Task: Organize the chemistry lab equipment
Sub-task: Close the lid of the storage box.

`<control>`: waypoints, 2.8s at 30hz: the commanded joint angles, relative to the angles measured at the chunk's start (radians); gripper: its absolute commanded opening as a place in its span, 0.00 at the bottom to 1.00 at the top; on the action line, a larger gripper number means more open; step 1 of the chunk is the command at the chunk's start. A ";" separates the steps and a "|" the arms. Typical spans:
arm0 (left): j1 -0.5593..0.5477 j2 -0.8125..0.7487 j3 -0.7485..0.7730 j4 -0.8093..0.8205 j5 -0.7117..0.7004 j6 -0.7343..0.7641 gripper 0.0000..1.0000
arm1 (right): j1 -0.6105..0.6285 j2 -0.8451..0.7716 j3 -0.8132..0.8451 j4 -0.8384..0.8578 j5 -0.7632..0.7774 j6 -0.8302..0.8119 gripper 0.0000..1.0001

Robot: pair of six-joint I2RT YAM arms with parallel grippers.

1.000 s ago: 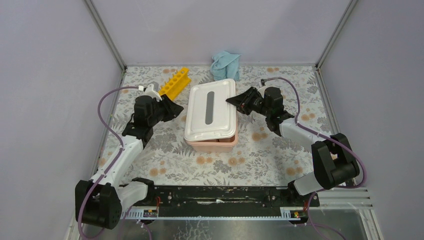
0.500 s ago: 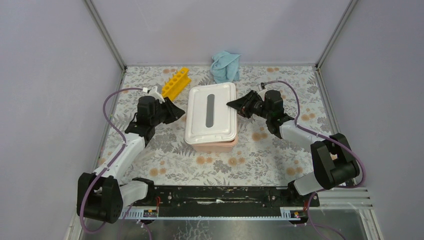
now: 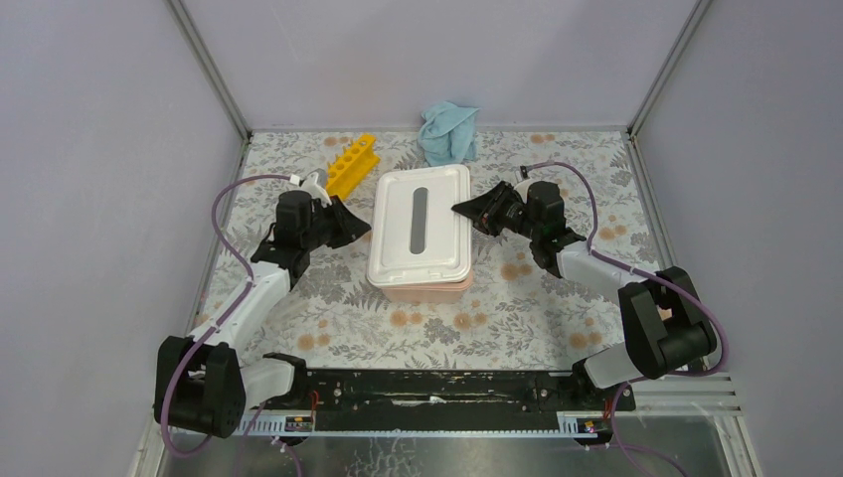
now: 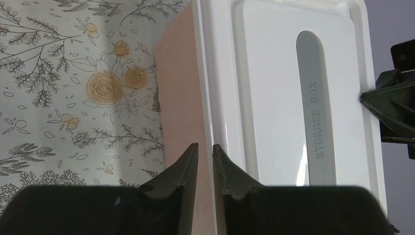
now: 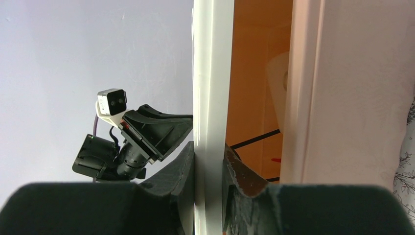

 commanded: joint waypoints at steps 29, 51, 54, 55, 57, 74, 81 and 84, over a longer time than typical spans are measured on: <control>-0.109 0.088 0.107 -0.048 -0.023 0.103 0.19 | -0.007 -0.071 0.132 -0.337 0.143 -0.258 0.48; -0.119 0.083 0.120 -0.054 -0.035 0.103 0.19 | -0.007 -0.116 0.263 -0.645 0.296 -0.437 0.50; -0.122 0.087 0.120 -0.055 -0.034 0.103 0.19 | -0.007 -0.117 0.266 -0.667 0.307 -0.454 0.50; -0.122 0.088 0.120 -0.055 -0.035 0.104 0.19 | -0.007 -0.117 0.267 -0.674 0.310 -0.460 0.50; -0.125 0.089 0.119 -0.055 -0.037 0.103 0.19 | -0.007 -0.117 0.267 -0.683 0.314 -0.471 0.50; -0.145 0.114 0.124 -0.044 -0.048 0.100 0.19 | -0.002 -0.072 0.242 -0.706 0.286 -0.490 0.51; -0.149 0.101 0.107 -0.057 -0.084 0.111 0.21 | 0.013 -0.043 0.248 -0.737 0.310 -0.510 0.51; -0.149 0.080 0.103 -0.082 -0.147 0.118 0.23 | 0.013 -0.045 0.259 -0.755 0.327 -0.526 0.51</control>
